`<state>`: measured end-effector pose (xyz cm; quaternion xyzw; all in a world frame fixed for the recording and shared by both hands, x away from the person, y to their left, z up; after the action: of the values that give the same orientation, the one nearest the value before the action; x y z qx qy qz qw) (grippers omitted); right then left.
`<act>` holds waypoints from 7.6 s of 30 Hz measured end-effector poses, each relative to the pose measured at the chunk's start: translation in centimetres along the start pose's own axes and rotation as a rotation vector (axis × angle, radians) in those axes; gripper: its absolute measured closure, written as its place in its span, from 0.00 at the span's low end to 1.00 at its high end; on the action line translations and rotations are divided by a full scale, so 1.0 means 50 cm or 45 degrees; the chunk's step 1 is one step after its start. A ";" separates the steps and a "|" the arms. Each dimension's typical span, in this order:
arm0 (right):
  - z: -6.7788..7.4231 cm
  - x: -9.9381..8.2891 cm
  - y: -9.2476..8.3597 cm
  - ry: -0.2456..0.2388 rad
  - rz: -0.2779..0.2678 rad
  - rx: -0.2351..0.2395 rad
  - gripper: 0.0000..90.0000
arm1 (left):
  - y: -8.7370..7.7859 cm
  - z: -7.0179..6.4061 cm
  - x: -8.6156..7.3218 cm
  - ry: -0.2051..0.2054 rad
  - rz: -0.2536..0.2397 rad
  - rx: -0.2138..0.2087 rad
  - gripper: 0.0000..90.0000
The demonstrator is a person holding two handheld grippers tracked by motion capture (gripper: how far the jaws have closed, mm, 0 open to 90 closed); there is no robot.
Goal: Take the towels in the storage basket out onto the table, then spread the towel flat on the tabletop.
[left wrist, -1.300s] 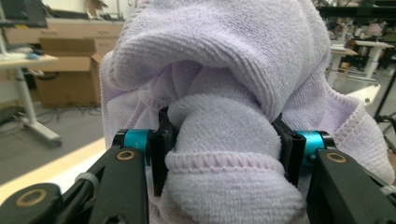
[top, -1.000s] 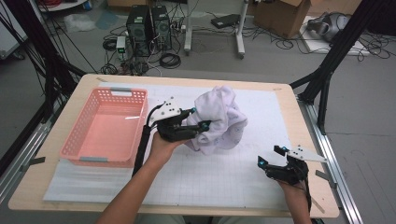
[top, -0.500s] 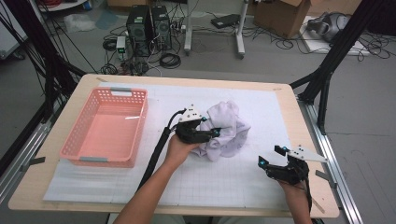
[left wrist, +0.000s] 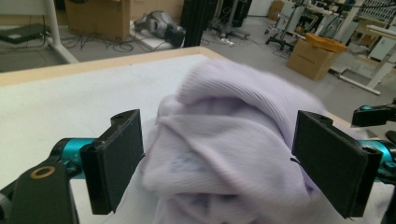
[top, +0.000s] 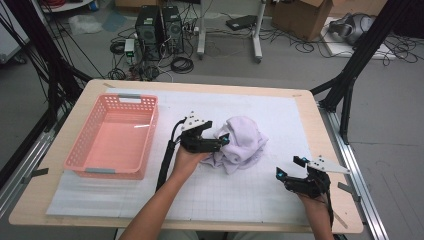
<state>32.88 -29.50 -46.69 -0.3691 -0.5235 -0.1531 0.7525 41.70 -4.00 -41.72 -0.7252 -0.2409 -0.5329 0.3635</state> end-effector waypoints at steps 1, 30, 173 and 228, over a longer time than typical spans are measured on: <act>0.001 0.000 0.001 -0.002 0.002 0.001 0.17 | 0.000 0.000 0.000 0.000 0.000 0.000 0.19; 0.001 0.004 -0.002 0.003 -0.005 -0.018 0.17 | -0.142 0.024 -0.036 0.024 -0.043 -0.027 0.20; -0.259 0.207 0.194 0.101 0.359 -0.532 0.93 | -0.162 0.061 -0.125 0.098 0.185 -0.032 0.90; -0.036 0.010 0.091 0.063 0.200 -0.070 0.64 | -0.028 -0.109 -0.093 -0.035 0.324 -0.358 0.96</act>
<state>37.10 -27.60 -48.33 -0.4255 -0.4697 -0.1171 0.7646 35.96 -7.22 -44.85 -0.8007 -0.0752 -0.5010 0.3197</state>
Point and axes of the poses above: each handheld gripper's, and its own axes: y roughly forward along the jaws, x roughly out of its top, z roughly to its left, the point moved 9 cm from there along y, roughly forward along the jaws, and after that the axes turned 12 degrees about x, right-handed, at the moved point
